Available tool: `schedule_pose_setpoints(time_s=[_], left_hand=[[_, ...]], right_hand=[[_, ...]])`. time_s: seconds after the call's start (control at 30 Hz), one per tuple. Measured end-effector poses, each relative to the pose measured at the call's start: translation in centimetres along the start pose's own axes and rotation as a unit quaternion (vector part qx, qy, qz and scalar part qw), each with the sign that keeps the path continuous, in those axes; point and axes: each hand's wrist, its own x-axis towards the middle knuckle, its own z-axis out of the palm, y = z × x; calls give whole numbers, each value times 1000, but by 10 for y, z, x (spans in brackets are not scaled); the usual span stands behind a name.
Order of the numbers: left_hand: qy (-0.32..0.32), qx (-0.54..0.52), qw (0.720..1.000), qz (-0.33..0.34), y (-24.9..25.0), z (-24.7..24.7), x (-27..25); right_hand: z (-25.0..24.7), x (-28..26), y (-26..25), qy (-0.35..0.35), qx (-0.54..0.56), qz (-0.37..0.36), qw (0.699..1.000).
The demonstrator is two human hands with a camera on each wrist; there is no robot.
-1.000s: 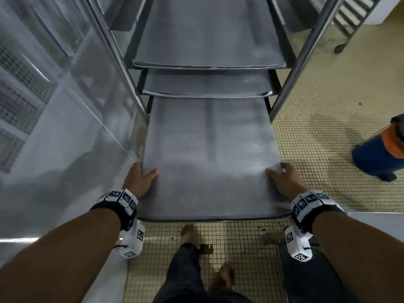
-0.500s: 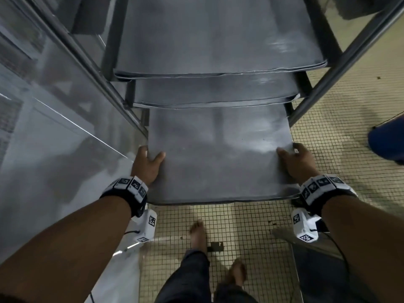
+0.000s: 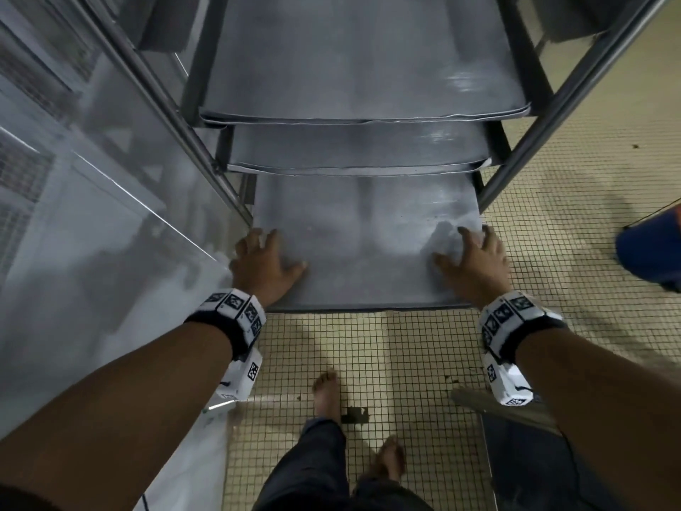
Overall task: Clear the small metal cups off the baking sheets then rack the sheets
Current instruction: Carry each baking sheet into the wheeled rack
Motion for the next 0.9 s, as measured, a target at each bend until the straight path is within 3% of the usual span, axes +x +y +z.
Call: schedule_pose_setpoints(time_s=[0.1, 0.17, 0.2, 0.3, 0.57, 0.7, 0.9], left_hand=[[-73, 29, 987, 143, 19, 9, -28], [-114, 33, 975, 186, 26, 20, -45], [-105, 36, 974, 199, 28, 26, -54], [-51, 32, 978, 202, 24, 38, -65], [9, 101, 974, 202, 16, 48, -66], [38, 100, 976, 192, 16, 42, -45], [44, 87, 978, 184, 25, 29, 4]], right_hand=[[13, -36, -14, -19, -55, -176, 983], [27, -53, -14, -45, -91, -255, 962], [33, -60, -9, -49, -94, -274, 956], [46, -67, 1, -23, -59, -270, 961], [47, -55, 8, -5, -84, -249, 965], [41, -29, 2, 3, -86, -257, 963], [33, 7, -22, 36, -87, -210, 973]])
